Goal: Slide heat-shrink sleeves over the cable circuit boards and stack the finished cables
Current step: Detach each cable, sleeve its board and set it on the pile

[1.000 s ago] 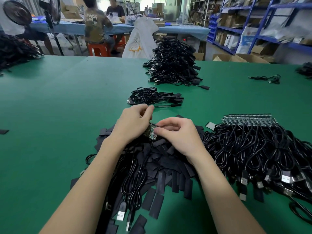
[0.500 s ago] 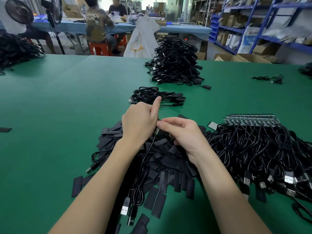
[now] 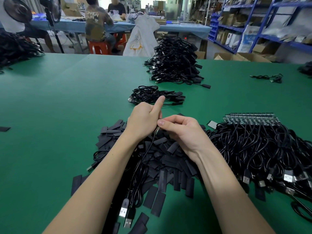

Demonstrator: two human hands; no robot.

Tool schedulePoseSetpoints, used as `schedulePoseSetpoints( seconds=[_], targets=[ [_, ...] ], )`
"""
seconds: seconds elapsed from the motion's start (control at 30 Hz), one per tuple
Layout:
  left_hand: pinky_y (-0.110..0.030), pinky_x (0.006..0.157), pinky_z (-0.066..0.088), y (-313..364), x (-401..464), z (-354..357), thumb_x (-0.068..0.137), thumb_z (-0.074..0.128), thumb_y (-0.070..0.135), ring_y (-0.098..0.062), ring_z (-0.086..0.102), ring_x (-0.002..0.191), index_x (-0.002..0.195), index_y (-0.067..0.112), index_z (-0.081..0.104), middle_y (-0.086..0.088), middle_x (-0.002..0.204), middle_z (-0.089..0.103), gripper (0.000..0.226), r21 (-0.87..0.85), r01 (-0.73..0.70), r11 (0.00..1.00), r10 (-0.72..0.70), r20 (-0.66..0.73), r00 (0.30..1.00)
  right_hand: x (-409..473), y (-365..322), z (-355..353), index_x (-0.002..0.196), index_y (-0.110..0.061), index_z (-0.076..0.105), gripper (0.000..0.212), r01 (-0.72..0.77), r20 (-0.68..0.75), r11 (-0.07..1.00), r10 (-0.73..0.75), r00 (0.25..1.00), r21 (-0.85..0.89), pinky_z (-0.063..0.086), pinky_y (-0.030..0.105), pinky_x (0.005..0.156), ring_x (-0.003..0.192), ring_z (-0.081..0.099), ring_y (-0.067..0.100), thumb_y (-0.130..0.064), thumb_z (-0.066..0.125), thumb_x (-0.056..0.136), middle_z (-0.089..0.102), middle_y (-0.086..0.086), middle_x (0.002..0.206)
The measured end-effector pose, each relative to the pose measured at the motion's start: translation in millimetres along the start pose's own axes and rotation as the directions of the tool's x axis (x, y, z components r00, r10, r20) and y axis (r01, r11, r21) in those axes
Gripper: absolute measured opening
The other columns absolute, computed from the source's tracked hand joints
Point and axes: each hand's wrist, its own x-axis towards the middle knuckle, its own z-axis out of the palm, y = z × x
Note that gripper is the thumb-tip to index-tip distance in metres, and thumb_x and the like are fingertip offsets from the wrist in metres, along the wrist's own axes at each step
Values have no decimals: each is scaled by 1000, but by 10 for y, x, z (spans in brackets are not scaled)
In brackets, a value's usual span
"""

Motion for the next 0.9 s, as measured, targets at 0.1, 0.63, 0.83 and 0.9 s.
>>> schedulePoseSetpoints(
  seconds=[0.1,0.63,0.83,0.9],
  targets=[
    [-31,63,37,14,-1,-6,106,36,52,-5,43,41,34,25,52,10,34,43,78,21,-10,1000,10,14,1000,-16,-18,2,69,-15,75,17,-10,14,1000,9,1000,23,44,14,62,62,58,6,-5,79,82,71,1,68],
    [-18,44,28,63,-13,-62,106,38,50,-5,35,35,34,21,43,9,34,35,78,-136,34,990,-17,123,992,-4,27,-47,75,-11,76,10,-61,103,981,42,994,182,25,17,50,50,40,3,-16,80,67,66,2,69],
    [-32,72,42,-104,39,-239,103,33,61,-16,63,68,50,18,65,6,52,63,75,256,152,955,-127,-113,985,41,-71,-233,79,-23,80,8,-45,-83,997,39,996,-62,33,13,44,52,43,2,-27,86,76,71,-10,75],
    [-34,72,41,-172,42,-291,103,33,60,-23,64,81,72,19,71,3,73,71,64,386,129,914,-62,-180,982,51,-88,-295,80,-22,80,7,-60,-172,995,46,984,-76,35,13,42,51,45,3,-26,85,78,73,-8,77]
  ],
)
